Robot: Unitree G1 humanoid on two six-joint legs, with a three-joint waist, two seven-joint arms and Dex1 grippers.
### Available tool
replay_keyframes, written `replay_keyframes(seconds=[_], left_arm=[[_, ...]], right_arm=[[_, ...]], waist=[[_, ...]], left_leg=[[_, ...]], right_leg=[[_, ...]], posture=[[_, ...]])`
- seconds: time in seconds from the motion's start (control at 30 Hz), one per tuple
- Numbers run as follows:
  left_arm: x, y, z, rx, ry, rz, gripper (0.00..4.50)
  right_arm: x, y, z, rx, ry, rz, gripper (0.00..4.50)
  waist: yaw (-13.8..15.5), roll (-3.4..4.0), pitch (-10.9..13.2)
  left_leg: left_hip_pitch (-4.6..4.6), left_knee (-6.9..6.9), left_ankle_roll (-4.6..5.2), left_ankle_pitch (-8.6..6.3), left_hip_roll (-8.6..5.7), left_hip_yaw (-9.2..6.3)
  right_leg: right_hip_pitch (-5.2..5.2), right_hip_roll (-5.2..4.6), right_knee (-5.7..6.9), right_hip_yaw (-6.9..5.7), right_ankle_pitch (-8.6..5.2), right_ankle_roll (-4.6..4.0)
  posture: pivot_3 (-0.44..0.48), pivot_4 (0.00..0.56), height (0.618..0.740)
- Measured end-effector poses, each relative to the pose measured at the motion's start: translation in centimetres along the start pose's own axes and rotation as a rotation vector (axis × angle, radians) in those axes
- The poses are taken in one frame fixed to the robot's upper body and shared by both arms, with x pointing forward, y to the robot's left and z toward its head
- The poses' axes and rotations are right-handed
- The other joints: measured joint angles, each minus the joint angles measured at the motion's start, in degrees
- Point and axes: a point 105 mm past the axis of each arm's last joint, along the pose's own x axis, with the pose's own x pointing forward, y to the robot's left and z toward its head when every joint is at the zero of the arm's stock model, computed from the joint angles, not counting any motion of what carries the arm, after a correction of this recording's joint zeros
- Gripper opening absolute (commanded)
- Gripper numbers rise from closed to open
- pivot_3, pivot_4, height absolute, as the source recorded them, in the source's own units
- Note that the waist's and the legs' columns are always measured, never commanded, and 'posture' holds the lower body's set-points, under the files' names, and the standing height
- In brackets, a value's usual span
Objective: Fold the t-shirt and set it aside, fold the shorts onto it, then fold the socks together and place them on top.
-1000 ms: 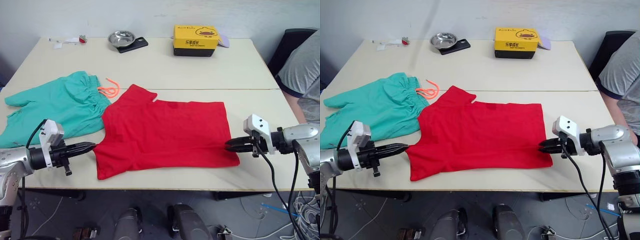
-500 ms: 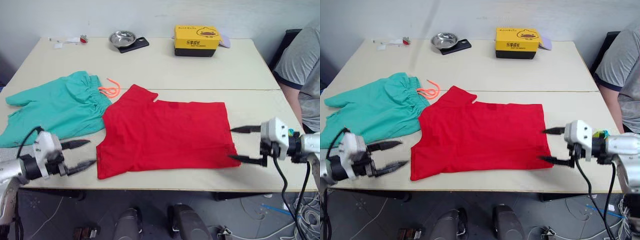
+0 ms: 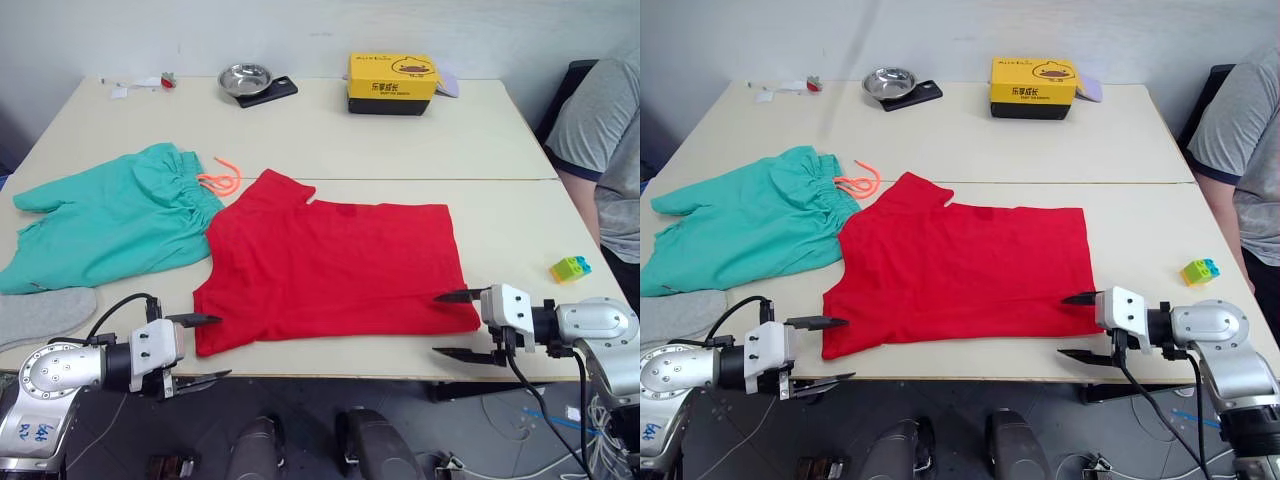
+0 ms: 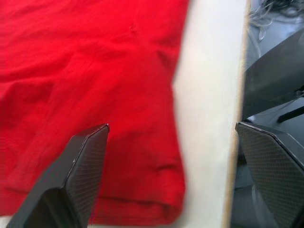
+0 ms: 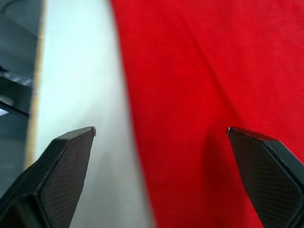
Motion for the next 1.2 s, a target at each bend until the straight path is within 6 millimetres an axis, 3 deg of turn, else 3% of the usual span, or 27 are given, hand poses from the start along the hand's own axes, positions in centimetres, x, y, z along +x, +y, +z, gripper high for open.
replay_keyframes(seconds=[0.07, 0.27, 0.4, 0.6, 0.73, 0.8, 1.13, 1.2], left_arm=[[0.0, 0.3, -0.3, -0.004, 0.008, 0.015, 4.50], [0.3, 0.0, -1.0, -0.007, 0.034, -0.008, 4.50], [0.5, 0.4, -1.2, 0.016, 0.044, 0.003, 3.63], [0.8, 0.8, -1.6, 0.015, 0.064, 0.023, 1.82], [0.1, 0.4, -2.1, 0.001, 0.104, 0.007, 0.48], [-0.4, 0.4, -2.3, -0.004, 0.120, 0.010, 0.01], [-1.9, 0.8, -2.9, -0.020, 0.160, 0.019, 0.01], [-2.1, 0.7, -2.9, -0.062, 0.147, 0.014, 0.50]], right_arm=[[-0.2, -0.1, -0.7, 0.011, 0.019, -0.006, 3.58], [0.0, 0.5, -1.3, -0.022, 0.048, 0.042, 1.42], [0.0, -0.1, -1.6, -0.049, 0.066, 0.025, 0.06], [-0.1, -0.4, -2.0, -0.045, 0.078, 0.004, 0.00], [-0.3, -0.1, -2.0, -0.017, 0.069, 0.018, 0.00], [-0.4, 0.1, -1.9, -0.015, 0.071, 0.028, 0.00], [-0.5, 1.7, -1.8, 0.051, 0.059, 0.066, 0.00], [-0.5, 1.9, -1.8, 0.079, 0.052, 0.056, 0.20]], waist=[[0.04, 0.00, 0.00], [-0.15, 0.00, -0.01], [-0.18, 0.00, -0.03], [-0.07, -0.03, -0.30], [0.01, 0.04, -0.36], [0.01, 0.07, -0.38], [-0.19, 0.06, -0.38], [-0.24, 0.04, -0.39]], left_leg=[[-0.01, -0.02, -0.01, -0.03, 0.00, 0.00], [0.07, -0.01, -0.01, -0.04, 0.01, 0.01], [0.19, 0.01, -0.13, -0.04, -0.01, 0.01], [0.23, 0.01, -0.14, -0.02, 0.00, 0.01], [0.22, -0.07, -0.14, -0.02, 0.02, 0.00], [0.22, -0.14, -0.11, 0.01, 0.02, 0.00], [0.23, -0.43, -0.05, 0.11, 0.05, 0.00], [0.22, -0.43, -0.05, 0.11, 0.05, 0.00]], right_leg=[[-0.01, 0.00, 0.00, 0.00, -0.01, 0.00], [0.06, 0.01, 0.01, 0.00, -0.01, 0.02], [0.18, -0.03, 0.00, 0.02, 0.13, 0.02], [0.23, -0.08, -0.01, 0.01, 0.16, -0.10], [0.19, -0.08, 0.00, -0.02, 0.14, -0.12], [0.14, -0.06, 0.00, -0.02, 0.11, -0.16], [0.03, 0.01, -0.03, -0.04, 0.04, -0.27], [0.02, 0.00, -0.04, -0.04, 0.04, -0.27]], posture=[[0.000, 0.150, 0.740], [0.000, 0.150, 0.740], [0.000, 0.150, 0.740], [0.000, 0.150, 0.740], [0.000, 0.150, 0.740], [0.000, 0.150, 0.740], [0.000, 0.150, 0.740], [0.000, 0.150, 0.740]])
